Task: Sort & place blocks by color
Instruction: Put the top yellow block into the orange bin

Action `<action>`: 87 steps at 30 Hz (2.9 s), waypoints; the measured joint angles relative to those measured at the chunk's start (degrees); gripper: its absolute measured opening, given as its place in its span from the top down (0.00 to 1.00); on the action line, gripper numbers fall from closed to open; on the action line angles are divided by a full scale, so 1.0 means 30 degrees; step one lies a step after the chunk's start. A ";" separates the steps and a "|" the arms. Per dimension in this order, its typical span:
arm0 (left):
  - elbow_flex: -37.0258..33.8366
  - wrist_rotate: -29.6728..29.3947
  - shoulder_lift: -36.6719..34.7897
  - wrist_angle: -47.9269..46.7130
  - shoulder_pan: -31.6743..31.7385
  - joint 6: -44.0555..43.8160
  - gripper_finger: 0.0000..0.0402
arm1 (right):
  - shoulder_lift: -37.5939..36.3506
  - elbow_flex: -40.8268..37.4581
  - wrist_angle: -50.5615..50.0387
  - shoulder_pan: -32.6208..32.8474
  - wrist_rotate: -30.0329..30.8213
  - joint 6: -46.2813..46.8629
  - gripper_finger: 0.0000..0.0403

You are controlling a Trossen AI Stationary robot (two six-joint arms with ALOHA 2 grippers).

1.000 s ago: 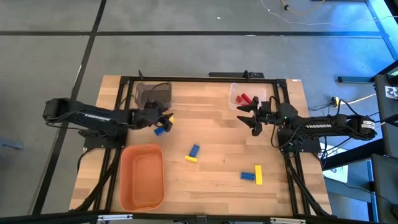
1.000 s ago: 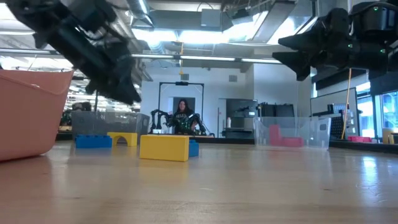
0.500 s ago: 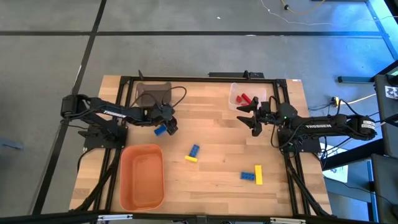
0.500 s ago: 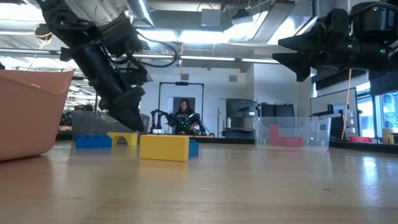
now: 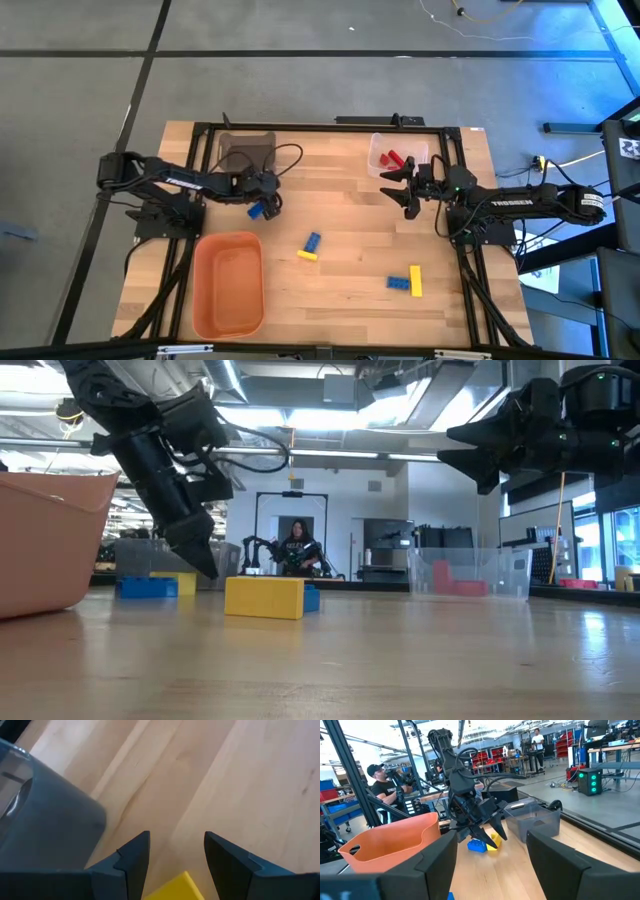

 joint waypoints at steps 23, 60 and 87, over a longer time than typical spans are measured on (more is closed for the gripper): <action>0.4866 0.2260 -0.3037 -1.2350 0.1311 0.5979 0.55 | 0.0022 0.0000 -0.0256 0.0007 0.0000 0.0364 0.41; 0.4206 0.1303 0.3432 -1.0122 0.1778 1.3753 0.63 | 0.0022 0.0000 -0.0372 0.0007 0.0007 0.0405 0.41; 0.2473 0.3299 -0.5116 0.5687 -0.2424 0.7390 0.93 | 0.0029 -0.0007 -0.0262 0.0007 0.0000 -0.0007 0.41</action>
